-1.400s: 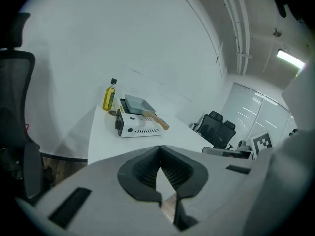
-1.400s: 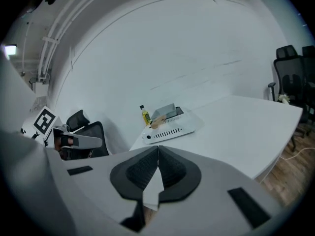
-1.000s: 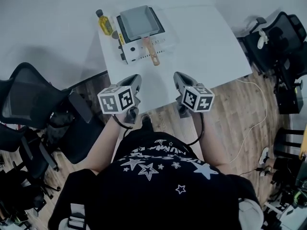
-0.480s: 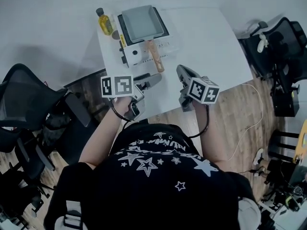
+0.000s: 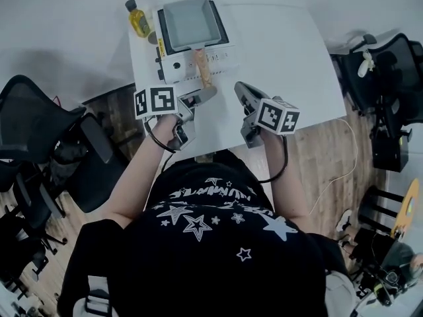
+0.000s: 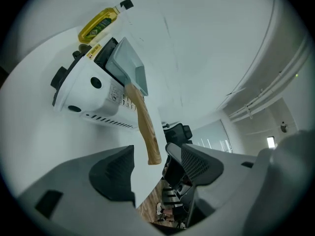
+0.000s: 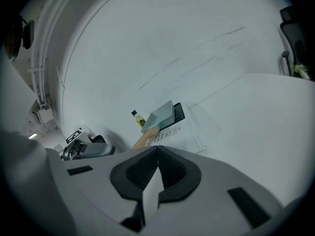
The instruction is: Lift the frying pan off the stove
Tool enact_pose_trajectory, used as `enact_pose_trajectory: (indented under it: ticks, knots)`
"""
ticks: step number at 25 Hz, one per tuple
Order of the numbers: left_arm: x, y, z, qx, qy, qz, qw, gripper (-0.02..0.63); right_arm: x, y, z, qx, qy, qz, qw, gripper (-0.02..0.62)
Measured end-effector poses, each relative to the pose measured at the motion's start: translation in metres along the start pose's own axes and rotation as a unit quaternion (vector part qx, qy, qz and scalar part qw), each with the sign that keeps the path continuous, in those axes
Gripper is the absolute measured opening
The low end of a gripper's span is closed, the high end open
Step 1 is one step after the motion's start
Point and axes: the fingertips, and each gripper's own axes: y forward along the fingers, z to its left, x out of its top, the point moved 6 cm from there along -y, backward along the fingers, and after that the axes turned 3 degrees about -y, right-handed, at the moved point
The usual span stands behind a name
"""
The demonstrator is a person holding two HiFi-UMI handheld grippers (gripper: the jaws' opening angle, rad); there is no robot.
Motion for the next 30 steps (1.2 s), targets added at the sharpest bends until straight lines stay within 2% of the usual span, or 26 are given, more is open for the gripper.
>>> enact_pose_trajectory:
  ticks: [8,18,21,26,30]
  knots:
    - [0.01,0.021,0.012,0.034,-0.021,-0.027,0.9988,0.282,0.015,0.014,-0.016,0.056,-0.016,0.04,0.998,0.008]
    - [0.007,0.029,0.017,0.036,-0.031,-0.041,0.998,0.252,0.022,0.036,-0.024,0.106,-0.01,0.072,0.992,0.008]
    - [0.007,0.029,0.019,0.036,-0.038,-0.042,0.9977,0.223,0.02,0.043,-0.026,0.12,-0.002,0.081,0.989,0.008]
    - [0.007,0.031,0.016,0.016,-0.051,-0.048,0.9974,0.114,0.02,0.054,-0.021,0.152,0.037,0.091,0.983,0.008]
    - [0.005,0.034,0.019,0.01,-0.071,-0.055,0.9959,0.1,0.024,0.064,-0.015,0.178,0.057,0.082,0.979,0.008]
